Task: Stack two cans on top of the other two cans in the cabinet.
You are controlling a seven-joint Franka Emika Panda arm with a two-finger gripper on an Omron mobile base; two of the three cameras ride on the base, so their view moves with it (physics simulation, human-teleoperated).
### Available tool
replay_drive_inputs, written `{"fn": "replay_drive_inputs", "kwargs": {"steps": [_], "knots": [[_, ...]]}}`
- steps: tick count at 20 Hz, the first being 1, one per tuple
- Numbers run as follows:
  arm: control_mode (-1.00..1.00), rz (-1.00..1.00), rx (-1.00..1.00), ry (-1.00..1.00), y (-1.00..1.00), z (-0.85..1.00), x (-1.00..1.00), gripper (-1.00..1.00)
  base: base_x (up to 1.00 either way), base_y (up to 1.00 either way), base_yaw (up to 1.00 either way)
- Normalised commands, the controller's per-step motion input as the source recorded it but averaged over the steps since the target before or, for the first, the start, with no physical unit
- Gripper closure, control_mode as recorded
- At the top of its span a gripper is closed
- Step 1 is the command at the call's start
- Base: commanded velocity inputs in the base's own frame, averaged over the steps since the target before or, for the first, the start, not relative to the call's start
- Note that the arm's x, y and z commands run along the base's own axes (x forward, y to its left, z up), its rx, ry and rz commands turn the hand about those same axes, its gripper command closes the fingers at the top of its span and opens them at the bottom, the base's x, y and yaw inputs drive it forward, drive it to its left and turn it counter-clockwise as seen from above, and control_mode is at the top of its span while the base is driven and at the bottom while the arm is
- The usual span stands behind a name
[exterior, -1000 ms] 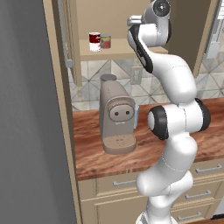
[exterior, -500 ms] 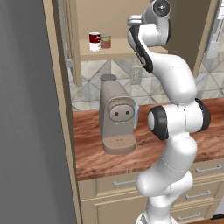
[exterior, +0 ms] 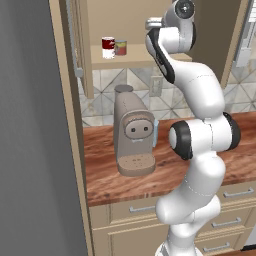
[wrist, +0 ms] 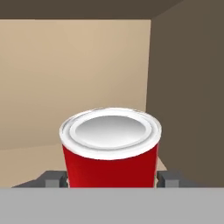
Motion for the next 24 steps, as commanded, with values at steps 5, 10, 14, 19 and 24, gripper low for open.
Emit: {"fn": "replay_drive_inputs", "kwargs": {"steps": [5, 10, 14, 19, 24], "knots": [[-1.0, 0.0, 0.0, 0.0, 0.0, 0.0, 0.0, -1.0, 0.0, 0.0, 0.0], [-1.0, 0.0, 0.0, 0.0, 0.0, 0.0, 0.0, -1.0, 0.0, 0.0, 0.0], [-1.0, 0.0, 0.0, 0.0, 0.0, 0.0, -0.12, -1.0, 0.0, 0.0, 0.0], [-1.0, 0.0, 0.0, -0.01, 0.06, 0.0, -0.43, -1.0, 0.0, 0.0, 0.0], [-1.0, 0.0, 0.0, -0.02, 0.25, -0.09, -0.47, -1.0, 0.0, 0.0, 0.0]]}}
